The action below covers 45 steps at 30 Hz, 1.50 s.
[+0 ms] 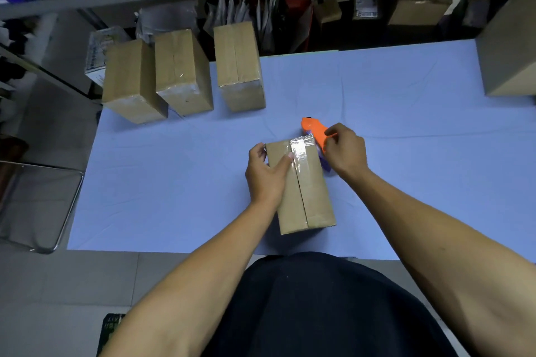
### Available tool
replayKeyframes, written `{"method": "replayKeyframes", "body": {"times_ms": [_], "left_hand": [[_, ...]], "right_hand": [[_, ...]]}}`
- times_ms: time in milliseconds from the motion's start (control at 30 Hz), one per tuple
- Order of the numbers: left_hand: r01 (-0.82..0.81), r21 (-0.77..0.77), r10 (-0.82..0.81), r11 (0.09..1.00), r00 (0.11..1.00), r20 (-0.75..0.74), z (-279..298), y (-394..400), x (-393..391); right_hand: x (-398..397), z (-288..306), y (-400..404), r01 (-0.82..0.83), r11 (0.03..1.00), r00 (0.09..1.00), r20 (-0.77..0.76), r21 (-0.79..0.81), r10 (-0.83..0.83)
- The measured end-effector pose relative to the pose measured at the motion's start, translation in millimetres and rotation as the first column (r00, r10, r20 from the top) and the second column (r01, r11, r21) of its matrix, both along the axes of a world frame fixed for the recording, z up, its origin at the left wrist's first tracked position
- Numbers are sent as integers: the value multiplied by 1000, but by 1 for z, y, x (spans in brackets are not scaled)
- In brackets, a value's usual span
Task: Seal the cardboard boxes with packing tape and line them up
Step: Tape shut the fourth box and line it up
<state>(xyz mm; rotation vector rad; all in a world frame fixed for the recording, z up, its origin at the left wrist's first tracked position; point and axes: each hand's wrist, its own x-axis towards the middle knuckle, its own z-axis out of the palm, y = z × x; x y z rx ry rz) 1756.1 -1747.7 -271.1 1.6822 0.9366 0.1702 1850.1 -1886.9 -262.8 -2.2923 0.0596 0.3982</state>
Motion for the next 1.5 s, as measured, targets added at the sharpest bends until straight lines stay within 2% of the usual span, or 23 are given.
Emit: {"method": "replayKeyframes", "body": {"times_ms": [100, 267, 400, 600, 700, 967, 1200, 1333, 1500], "left_hand": [[-137, -49, 137, 989, 991, 1, -2, 1, 5], [-208, -133, 213, 969, 977, 25, -1, 5, 13], [-317, -154, 336, 936, 935, 113, 21, 10, 29], [-243, -201, 304, 949, 878, 371, 66, 24, 62], [-202, -193, 263, 960, 886, 382, 65, 24, 59], [-250, -192, 306, 949, 878, 368, 40, 19, 26], [-292, 8, 274, 956, 904, 329, 35, 22, 22], [-249, 122, 207, 961, 937, 281, 31, 24, 19], [-278, 136, 241, 951, 941, 239, 28, 22, 21]], "right_hand": [[-8, 9, 6, 14, 990, 1000, -18, 138, -12], [-14, 17, 18, 58, 984, 998, -31, 170, -54], [-8, 34, 29, 98, 970, 992, 53, 222, -112], [10, 59, 45, 113, 907, 968, 160, 405, -192], [6, 54, 43, 119, 894, 969, 147, 432, -200], [-13, 47, 39, 106, 899, 980, 111, 425, -167], [-19, 47, 40, 122, 927, 976, 125, 355, -177], [-22, 47, 40, 128, 951, 976, 132, 281, -171], [-26, 46, 45, 167, 971, 971, 143, 174, -192]]}}
